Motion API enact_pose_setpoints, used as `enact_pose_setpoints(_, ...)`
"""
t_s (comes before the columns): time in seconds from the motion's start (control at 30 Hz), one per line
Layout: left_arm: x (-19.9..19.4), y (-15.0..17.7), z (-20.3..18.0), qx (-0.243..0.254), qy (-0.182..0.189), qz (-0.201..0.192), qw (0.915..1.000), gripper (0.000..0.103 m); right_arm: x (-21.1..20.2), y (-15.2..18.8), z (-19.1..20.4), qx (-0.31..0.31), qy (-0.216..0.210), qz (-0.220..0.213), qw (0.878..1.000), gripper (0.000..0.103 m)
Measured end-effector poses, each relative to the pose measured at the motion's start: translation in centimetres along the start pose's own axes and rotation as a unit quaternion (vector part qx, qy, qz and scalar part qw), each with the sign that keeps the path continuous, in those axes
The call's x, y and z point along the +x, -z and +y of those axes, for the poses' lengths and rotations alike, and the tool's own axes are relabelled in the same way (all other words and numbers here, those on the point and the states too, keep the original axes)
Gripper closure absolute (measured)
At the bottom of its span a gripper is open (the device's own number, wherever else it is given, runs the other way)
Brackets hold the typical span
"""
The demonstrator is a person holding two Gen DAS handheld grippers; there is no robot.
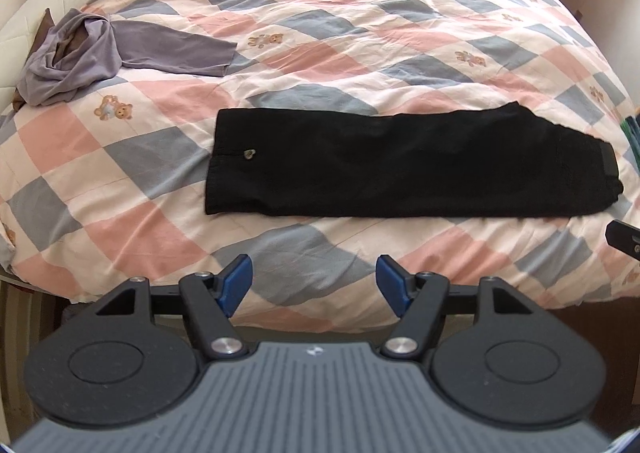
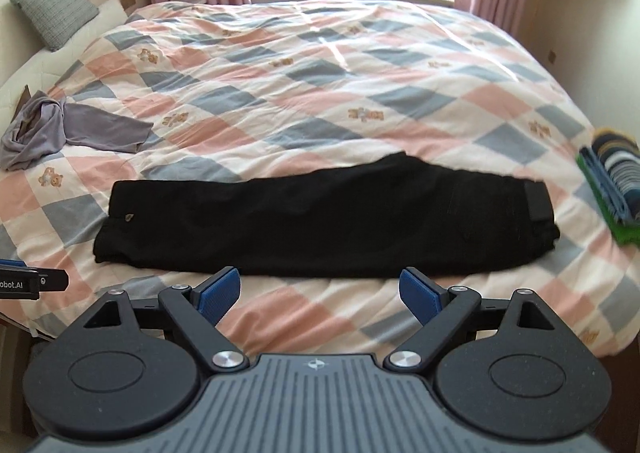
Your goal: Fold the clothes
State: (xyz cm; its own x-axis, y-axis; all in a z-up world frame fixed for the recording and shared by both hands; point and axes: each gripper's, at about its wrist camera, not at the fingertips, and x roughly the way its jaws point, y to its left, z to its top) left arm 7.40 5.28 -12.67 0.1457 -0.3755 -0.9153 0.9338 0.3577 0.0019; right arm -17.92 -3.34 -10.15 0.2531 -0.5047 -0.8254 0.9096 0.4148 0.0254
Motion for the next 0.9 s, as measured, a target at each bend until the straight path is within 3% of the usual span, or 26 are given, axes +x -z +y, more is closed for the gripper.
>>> enact_pose_setpoints(0.27, 0.9, -0.6, -1.8, -0.018, 0.004, 0.004, 0.9998, 0.037, 1.4, -1.3, -1.6, -0.017, -0.004, 0.005, 1.000, 0.014)
enact_pose_setpoints(0.5, 1.8, -0.8, -0.7, -0.024, 0.002, 0.018, 0.9996, 0.037, 2.6, -1.8, -0.9, -0.022, -0.008, 0.014, 1.000, 0.013)
enact_pose_setpoints(0.67, 3.1, -1.2, 2.4, -0.031, 0.020, 0.028, 0.9989, 0.037, 3.7, -1.4, 0.6, -0.030, 0.003, 0.017, 0.999, 0.013)
enact_pose_setpoints(0.9, 6.4, -3.1, 10.0, -0.022, 0.056, 0.041, 0.9974, 0.037, 6.8, 0.5, 5.5, -0.044, 0.013, 0.034, 0.998, 0.013)
